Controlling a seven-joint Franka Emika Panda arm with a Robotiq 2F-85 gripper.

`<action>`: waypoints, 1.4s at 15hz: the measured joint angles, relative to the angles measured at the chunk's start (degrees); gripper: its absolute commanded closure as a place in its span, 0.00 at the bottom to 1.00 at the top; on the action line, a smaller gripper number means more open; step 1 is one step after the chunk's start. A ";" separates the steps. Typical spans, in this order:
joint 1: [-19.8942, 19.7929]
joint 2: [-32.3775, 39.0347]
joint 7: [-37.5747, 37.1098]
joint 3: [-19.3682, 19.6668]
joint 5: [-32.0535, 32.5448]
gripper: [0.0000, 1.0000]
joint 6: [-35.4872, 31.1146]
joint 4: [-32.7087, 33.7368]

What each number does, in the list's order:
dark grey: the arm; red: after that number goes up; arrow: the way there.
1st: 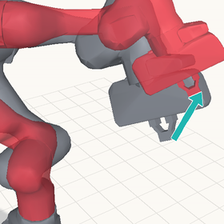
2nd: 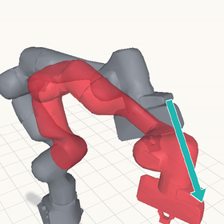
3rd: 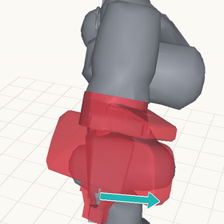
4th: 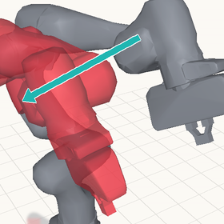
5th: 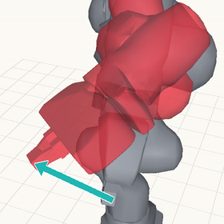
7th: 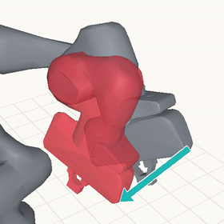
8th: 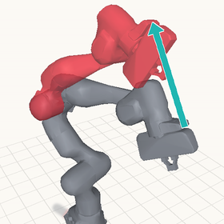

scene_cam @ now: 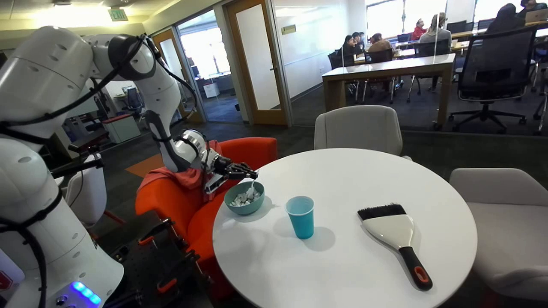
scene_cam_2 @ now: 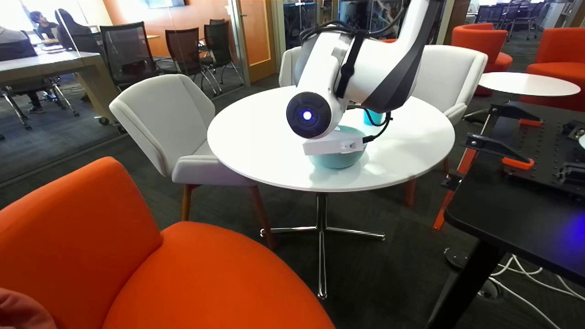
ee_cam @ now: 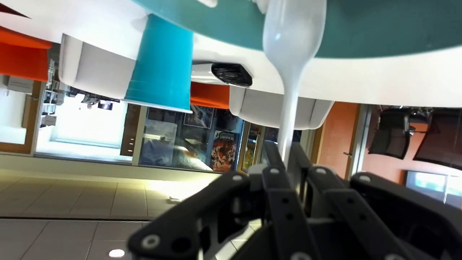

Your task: Use the spoon to stir the contents of the bowl

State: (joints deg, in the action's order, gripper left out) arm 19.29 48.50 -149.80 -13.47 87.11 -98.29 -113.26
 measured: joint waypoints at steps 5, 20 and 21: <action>-1.13 -7.53 0.90 -1.83 -1.96 0.89 -0.68 -0.65; -8.29 -11.16 8.38 1.23 -17.77 0.97 -8.20 7.60; -9.74 -11.11 10.48 1.91 -20.23 0.97 -10.41 9.28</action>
State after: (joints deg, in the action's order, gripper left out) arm 9.54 37.39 -139.31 -11.56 66.89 -108.70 -103.98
